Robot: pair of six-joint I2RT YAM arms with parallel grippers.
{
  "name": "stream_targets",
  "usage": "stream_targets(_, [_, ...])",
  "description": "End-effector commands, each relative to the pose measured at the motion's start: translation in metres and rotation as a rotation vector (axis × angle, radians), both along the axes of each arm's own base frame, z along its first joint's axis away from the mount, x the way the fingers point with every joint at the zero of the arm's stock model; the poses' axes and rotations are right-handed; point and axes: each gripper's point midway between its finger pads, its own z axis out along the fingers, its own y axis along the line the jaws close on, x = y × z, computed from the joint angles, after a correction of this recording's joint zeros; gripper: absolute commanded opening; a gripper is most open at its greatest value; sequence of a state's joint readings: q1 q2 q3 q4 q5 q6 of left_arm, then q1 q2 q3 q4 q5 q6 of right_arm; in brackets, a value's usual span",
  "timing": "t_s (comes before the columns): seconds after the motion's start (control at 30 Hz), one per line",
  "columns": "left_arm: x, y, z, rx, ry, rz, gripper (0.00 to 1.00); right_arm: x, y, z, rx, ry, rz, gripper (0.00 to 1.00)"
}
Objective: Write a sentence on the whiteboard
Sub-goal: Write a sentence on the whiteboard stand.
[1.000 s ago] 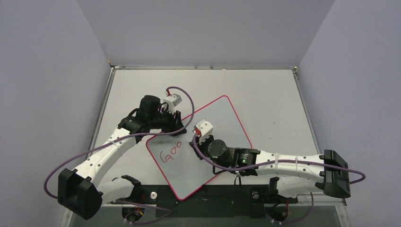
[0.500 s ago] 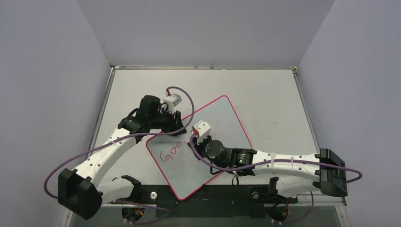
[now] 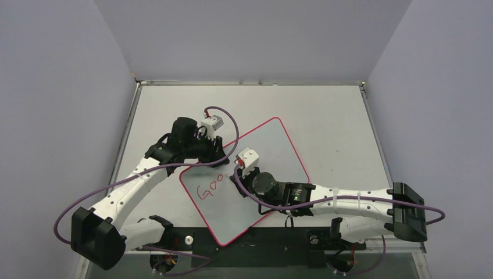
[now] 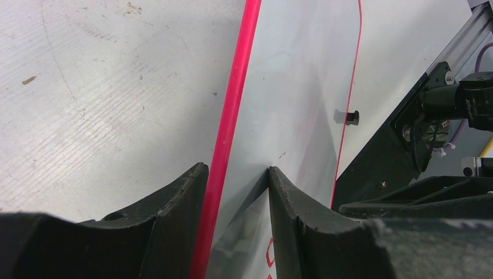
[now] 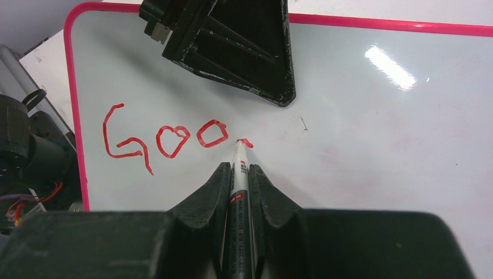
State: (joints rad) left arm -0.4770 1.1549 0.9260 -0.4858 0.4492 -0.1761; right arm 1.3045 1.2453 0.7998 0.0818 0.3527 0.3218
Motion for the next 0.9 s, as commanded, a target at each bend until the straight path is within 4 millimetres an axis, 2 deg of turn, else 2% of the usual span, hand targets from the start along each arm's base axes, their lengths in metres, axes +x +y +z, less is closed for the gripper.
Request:
stream_targets(0.0, [0.019,0.009,0.008,0.048,-0.116,0.046,0.00,-0.010,0.002,-0.007,0.022,0.033,0.022,0.00])
stream_targets(0.4, [0.019,0.009,0.009,0.048,-0.119,0.046,0.00,-0.010,-0.013,-0.022,-0.012,0.044,-0.018,0.00])
stream_targets(0.7, [0.019,0.010,0.008,0.051,-0.119,0.049,0.00,0.006,-0.021,-0.013,-0.047,-0.005,-0.086,0.00])
stream_targets(0.87, [0.019,0.010,0.009,0.052,-0.122,0.048,0.00,0.015,-0.017,-0.003,-0.047,-0.024,-0.091,0.00])
